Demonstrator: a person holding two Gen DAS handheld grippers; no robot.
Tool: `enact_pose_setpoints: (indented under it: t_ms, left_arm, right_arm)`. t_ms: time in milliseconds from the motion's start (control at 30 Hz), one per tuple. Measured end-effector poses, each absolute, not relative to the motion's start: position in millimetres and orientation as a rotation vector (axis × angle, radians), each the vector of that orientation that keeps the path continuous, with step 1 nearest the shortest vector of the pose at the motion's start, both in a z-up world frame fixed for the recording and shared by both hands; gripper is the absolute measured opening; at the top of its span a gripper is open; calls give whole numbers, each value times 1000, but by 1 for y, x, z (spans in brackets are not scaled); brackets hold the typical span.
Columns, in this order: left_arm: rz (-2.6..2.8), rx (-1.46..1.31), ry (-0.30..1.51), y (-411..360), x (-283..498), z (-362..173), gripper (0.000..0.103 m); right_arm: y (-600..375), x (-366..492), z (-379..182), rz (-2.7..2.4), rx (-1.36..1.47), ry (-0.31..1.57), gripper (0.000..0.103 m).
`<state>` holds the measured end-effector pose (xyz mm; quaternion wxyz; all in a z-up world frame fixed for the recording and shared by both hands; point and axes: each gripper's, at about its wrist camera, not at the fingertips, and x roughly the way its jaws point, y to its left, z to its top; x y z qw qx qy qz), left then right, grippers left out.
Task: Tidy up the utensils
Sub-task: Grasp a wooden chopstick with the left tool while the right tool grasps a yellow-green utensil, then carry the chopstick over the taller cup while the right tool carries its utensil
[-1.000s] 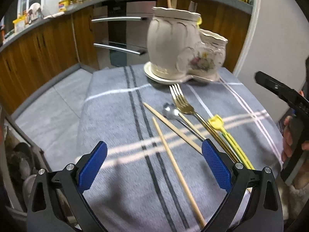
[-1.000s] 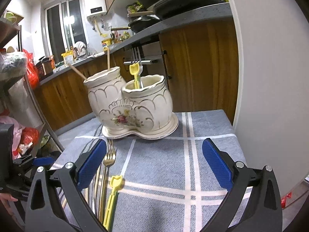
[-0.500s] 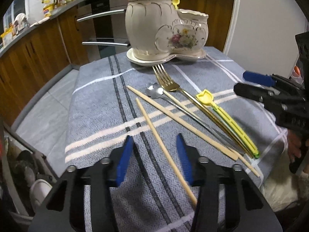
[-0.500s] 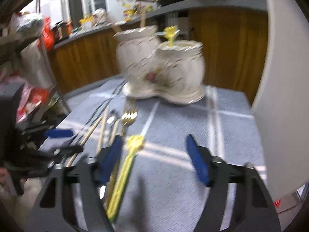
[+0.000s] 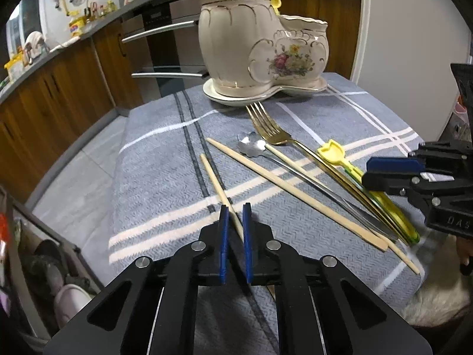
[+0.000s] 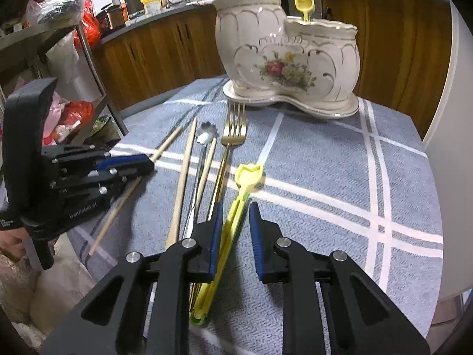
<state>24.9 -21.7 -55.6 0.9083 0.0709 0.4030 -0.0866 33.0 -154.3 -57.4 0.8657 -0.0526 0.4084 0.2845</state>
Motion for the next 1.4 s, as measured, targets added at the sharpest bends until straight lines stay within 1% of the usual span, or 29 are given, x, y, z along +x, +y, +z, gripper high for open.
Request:
enact_pose_setpoints:
  t_ms: [133, 200, 600, 767, 900, 1167, 1400]
  left_arm:
    - [-181, 147, 820, -21, 26, -57, 10]
    - [-183, 149, 815, -22, 27, -57, 10]
    - [-190, 120, 800, -19, 32, -59, 10]
    - [-173, 151, 786, -23, 29, -60, 10]
    - [-169, 126, 762, -18, 28, -58, 6]
    - [-158, 84, 685, -5, 26, -47, 5]
    - [-206, -3, 523, 9, 18, -22, 5]
  right_arm:
    - [-151, 36, -60, 577, -135, 854, 18]
    - [-150, 37, -61, 571, -145, 851, 15]
    - [-151, 42, -61, 562, -122, 828, 10]
    - [-159, 38, -50, 545, -114, 755, 10]
    - [-169, 40, -40, 541, -56, 697, 10]
    - [-191, 42, -21, 505, 43, 580, 10]
    - [-207, 40, -5, 481, 116, 454, 10]
